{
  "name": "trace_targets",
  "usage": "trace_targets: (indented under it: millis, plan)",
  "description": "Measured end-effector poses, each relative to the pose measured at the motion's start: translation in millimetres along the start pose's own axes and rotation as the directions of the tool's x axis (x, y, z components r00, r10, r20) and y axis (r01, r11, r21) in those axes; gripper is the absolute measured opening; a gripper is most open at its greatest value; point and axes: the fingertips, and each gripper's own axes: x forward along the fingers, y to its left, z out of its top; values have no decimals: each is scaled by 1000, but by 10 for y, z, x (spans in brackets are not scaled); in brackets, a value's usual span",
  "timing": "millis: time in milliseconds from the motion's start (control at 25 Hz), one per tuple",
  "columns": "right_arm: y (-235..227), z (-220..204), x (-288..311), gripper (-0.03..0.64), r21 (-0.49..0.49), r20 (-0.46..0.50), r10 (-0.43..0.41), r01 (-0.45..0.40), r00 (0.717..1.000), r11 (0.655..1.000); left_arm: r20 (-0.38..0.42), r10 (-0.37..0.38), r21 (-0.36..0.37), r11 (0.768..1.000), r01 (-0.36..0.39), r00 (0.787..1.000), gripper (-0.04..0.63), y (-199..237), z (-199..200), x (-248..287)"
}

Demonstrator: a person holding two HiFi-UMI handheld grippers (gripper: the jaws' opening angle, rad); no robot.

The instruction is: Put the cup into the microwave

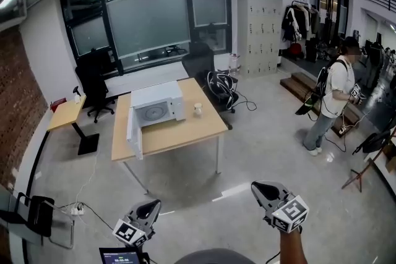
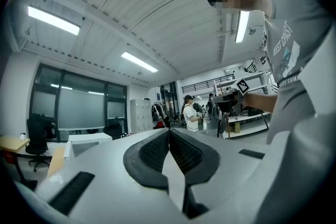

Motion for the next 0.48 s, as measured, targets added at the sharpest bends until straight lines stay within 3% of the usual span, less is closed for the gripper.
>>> trace_targets:
  millis: [480]
  plan:
    - [64, 139, 321, 18, -62, 60, 124, -120, 990, 991, -4, -39, 63, 997, 39, 999, 21, 251, -8, 189]
